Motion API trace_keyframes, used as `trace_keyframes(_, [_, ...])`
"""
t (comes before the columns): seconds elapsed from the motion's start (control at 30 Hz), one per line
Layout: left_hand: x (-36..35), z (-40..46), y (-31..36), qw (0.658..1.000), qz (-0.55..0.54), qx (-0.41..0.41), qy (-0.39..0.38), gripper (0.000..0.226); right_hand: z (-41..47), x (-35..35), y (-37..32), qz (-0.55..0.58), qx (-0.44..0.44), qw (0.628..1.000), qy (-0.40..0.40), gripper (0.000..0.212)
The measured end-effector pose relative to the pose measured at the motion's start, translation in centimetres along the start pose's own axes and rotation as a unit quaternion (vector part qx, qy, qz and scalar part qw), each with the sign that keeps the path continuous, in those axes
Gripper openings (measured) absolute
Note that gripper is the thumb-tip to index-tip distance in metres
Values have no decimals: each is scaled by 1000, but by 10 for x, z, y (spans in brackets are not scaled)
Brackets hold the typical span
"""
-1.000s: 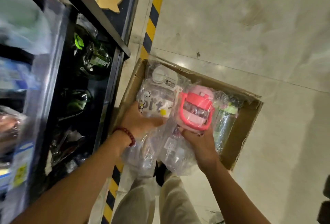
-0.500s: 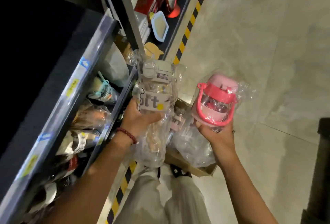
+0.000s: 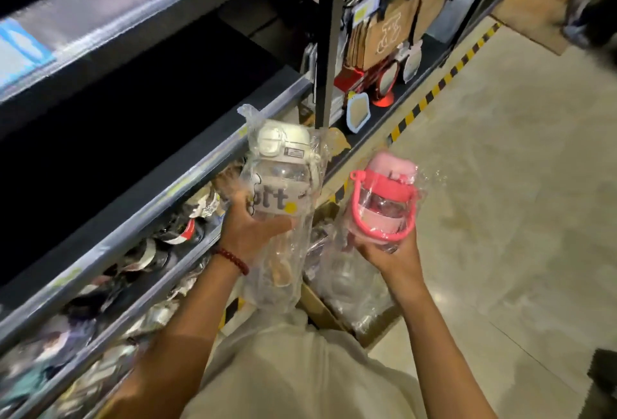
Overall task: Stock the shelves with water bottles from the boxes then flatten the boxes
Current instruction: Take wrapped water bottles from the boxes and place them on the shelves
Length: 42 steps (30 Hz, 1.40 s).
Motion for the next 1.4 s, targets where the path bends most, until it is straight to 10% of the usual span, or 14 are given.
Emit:
trace_keyframes(0.13, [24, -39, 8, 997, -2, -51, 63, 94, 5, -15, -24, -4, 32, 997, -65, 99])
trace_keyframes(0.8, [173, -239, -25, 919, -126, -134, 349, 84, -3, -250, -54, -80, 29, 926, -367, 90])
trace_keyframes(1.23, [257, -249, -63, 912, -149, -66, 377, 53, -1, -358, -26, -145, -5, 918, -370, 68])
trace_keyframes(1.4, [292, -223, -77, 916, -124, -30, 381, 77, 36, -381, -21, -159, -12, 914, -374, 60])
Point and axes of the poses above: each hand's wrist, its own z-axis towards the middle knuckle, its own x-axis out of the back of the hand, y = z × x, the point moved 9 cm from there along z, towards the middle knuckle, and after that the axes turned 15 degrees about -y, right-handed, at the moved point
